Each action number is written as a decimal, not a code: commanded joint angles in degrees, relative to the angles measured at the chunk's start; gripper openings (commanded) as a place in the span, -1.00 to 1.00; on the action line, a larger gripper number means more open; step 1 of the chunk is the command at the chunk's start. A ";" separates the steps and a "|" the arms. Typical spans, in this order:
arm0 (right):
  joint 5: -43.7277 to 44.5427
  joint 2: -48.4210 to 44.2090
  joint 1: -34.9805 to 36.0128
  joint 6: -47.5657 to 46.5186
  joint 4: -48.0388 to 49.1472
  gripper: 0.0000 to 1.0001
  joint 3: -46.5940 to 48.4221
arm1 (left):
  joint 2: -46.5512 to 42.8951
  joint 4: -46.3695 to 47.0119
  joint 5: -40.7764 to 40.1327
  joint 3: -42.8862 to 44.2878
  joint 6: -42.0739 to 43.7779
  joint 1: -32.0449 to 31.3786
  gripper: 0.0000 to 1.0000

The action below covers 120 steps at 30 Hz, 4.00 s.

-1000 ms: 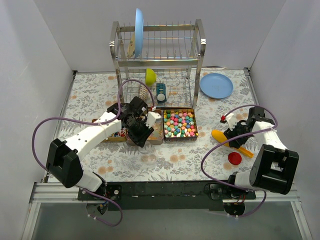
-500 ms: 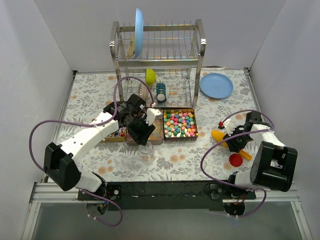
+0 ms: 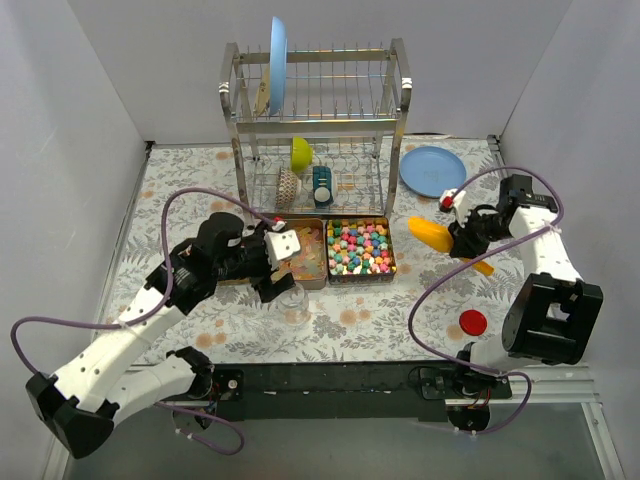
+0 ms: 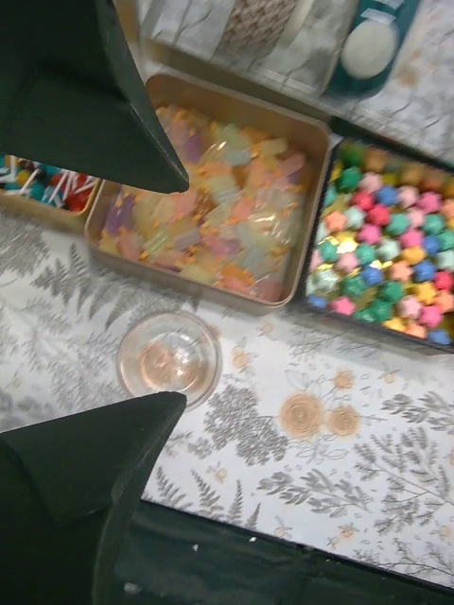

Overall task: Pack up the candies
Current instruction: Pick up the spatula from the center of the board.

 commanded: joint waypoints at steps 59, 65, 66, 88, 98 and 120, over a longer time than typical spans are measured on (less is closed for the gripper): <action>-18.79 2.55 35.66 14.43 -13.94 -0.26 22.84 | 13.41 25.42 19.98 -1.35 25.45 -3.35 -1.00; -6.67 -6.85 34.07 33.53 4.70 0.27 20.74 | 15.00 19.08 14.00 4.80 13.59 -2.21 -1.00; -5.00 -7.82 34.16 33.56 5.93 0.29 20.30 | 15.00 18.38 13.91 5.51 12.19 -1.78 -1.00; -5.60 -28.05 39.16 16.25 32.66 0.24 -7.03 | 27.74 18.98 41.32 14.04 -36.78 18.88 -1.00; -4.38 -24.80 43.65 16.16 33.89 0.18 -7.38 | 28.53 21.44 43.17 13.34 -39.68 20.02 -1.00; 9.25 -11.90 41.65 2.90 12.29 -0.97 7.72 | 23.79 16.97 28.51 7.11 -29.50 25.21 0.22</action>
